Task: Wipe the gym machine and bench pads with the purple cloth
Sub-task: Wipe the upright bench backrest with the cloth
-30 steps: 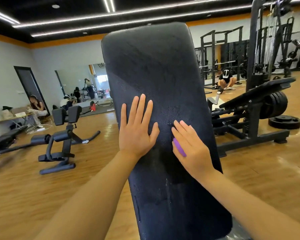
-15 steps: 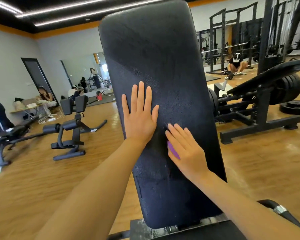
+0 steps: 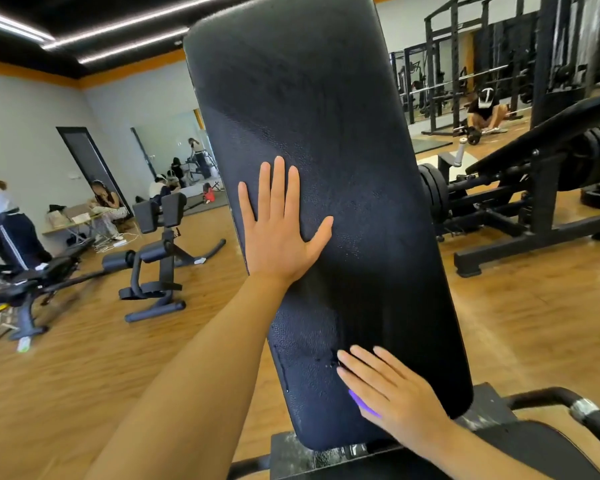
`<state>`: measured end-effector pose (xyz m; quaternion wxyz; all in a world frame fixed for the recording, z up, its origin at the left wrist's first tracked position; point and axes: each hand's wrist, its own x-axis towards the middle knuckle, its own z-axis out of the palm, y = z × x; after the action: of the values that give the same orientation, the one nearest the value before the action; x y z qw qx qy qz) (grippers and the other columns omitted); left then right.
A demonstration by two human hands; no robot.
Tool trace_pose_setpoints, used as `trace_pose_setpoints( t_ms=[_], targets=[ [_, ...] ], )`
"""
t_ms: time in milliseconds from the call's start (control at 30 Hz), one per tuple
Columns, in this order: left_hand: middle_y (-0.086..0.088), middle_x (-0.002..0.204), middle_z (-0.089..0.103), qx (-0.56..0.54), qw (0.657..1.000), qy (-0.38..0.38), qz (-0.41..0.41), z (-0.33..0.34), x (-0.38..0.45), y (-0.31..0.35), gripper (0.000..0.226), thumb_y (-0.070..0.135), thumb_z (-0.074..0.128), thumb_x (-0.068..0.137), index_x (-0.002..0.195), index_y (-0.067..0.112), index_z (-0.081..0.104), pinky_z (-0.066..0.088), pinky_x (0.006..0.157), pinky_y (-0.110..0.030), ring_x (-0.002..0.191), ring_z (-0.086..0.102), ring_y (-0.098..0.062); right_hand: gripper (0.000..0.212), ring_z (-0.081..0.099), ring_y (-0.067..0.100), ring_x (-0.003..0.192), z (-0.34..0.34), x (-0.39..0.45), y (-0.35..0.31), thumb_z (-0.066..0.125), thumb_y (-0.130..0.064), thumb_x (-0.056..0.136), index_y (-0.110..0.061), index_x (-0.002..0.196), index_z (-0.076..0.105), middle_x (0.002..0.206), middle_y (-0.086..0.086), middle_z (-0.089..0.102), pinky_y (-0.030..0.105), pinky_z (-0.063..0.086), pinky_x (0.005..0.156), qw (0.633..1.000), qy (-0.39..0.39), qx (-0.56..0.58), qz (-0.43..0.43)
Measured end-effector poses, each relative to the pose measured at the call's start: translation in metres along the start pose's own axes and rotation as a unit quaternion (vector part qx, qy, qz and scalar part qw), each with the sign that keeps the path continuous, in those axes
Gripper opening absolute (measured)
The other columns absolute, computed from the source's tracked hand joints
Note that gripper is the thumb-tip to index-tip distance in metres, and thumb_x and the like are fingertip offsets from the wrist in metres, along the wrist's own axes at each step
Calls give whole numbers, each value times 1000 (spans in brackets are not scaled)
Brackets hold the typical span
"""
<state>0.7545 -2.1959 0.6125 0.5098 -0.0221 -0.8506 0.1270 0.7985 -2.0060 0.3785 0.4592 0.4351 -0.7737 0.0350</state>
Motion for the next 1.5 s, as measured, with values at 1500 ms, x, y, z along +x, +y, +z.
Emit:
trace_pose_setpoints(
  t_ms=[1500],
  targets=[
    [-5, 161, 31, -111, 983, 121, 87, 28, -105, 0, 61, 44, 31, 99, 152, 15, 41, 9, 124, -52, 152, 22, -24, 47, 26, 23, 148, 13, -6, -17, 46, -37, 103, -12, 143, 47, 154, 0, 40, 40, 23, 121, 961, -35, -114, -248]
  ],
)
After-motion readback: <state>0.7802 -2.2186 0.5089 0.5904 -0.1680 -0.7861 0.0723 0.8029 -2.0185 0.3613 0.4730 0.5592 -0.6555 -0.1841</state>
